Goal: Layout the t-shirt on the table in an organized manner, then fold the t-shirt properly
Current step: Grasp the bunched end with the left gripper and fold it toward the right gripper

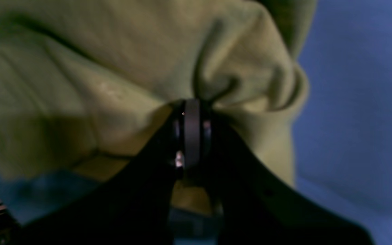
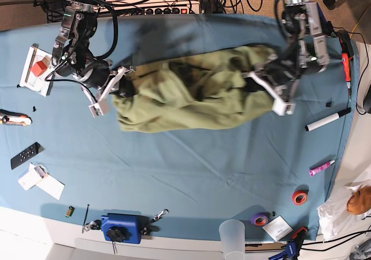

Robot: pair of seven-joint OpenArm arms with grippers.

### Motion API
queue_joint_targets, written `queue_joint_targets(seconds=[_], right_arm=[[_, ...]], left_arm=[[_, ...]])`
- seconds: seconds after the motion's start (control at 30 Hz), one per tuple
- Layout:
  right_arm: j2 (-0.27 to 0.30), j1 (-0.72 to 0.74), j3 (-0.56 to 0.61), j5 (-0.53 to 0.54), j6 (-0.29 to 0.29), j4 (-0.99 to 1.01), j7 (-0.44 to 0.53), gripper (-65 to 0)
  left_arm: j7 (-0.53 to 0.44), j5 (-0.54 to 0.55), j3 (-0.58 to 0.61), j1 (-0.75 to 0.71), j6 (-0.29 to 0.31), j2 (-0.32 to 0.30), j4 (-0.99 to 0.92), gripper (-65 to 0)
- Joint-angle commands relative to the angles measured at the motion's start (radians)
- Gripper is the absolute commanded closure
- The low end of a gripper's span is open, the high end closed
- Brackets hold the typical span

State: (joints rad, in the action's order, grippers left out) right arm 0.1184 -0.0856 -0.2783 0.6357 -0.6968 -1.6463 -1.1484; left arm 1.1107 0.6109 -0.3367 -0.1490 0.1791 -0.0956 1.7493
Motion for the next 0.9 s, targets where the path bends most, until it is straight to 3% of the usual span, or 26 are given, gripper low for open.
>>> queue_joint_targets(seconds=[0.0,0.2,0.43,0.5,0.7,0.87], right_arm=[[0.009,0.030,-0.002,0.050,-0.001,-0.014,0.013,0.0],[0.009,0.098,-0.002,0.170,-0.001,-0.014,-0.035,-16.1],[0.009,0.107,-0.003,0.175,-0.001,-0.014,-0.039,-16.0],[0.009,0.107,-0.003,0.175,-0.001,-0.014,-0.042,-16.1],[0.009,0.107,-0.003,0.175,-0.001,-0.014,-0.049,-16.0],[0.009,0.107,-0.007,0.109,-0.001,-0.014,-0.048,-16.0]], left_arm=[[-0.006,0.018,-0.034,0.015,0.017,-0.026,0.020,0.0],[0.005,0.148,-0.086,0.031,0.114,-0.095,0.020,0.0],[0.087,0.428,-0.084,0.030,0.275,-0.114,0.057,0.0],[0.086,0.462,-0.084,0.030,0.294,-0.103,0.098,0.0],[0.057,0.463,0.016,0.030,0.294,-0.031,0.206,0.0],[-0.040,0.278,0.219,0.064,0.269,0.027,0.209,0.0]])
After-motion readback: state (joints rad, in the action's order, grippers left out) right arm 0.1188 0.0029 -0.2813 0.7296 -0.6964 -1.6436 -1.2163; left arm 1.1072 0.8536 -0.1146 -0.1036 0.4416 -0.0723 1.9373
